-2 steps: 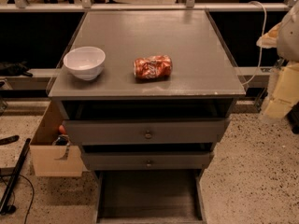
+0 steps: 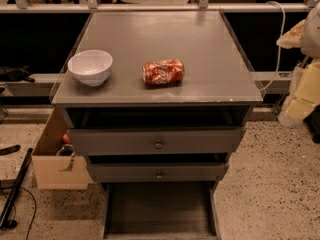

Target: Place coke can into bottom drawer

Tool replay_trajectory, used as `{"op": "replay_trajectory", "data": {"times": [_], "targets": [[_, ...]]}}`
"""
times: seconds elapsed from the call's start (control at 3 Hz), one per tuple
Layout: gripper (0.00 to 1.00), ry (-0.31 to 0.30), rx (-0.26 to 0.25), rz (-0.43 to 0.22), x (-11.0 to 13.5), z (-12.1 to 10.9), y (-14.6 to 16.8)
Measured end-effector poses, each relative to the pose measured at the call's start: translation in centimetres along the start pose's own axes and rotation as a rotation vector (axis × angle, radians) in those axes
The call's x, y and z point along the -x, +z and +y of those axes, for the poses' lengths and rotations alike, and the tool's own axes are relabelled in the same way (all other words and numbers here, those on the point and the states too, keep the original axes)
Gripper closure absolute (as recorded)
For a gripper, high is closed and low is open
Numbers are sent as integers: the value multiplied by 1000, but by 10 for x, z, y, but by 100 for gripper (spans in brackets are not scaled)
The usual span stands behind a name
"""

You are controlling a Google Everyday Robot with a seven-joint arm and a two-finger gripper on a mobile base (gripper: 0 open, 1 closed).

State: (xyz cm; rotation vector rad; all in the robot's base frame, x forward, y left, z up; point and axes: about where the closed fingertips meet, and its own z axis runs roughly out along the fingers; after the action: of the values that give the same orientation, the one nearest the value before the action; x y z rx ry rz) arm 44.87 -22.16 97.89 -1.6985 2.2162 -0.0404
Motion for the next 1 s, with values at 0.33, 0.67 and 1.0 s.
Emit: {"op": "replay_trajectory", "data": {"times": [0.33,0.67,1.0], "targets": [[0,-79,-4,-89,19,-42,12],[0,-172,-35,-196,60,-94,27],[0,-174,-57,-210,63,-103,21]]}}
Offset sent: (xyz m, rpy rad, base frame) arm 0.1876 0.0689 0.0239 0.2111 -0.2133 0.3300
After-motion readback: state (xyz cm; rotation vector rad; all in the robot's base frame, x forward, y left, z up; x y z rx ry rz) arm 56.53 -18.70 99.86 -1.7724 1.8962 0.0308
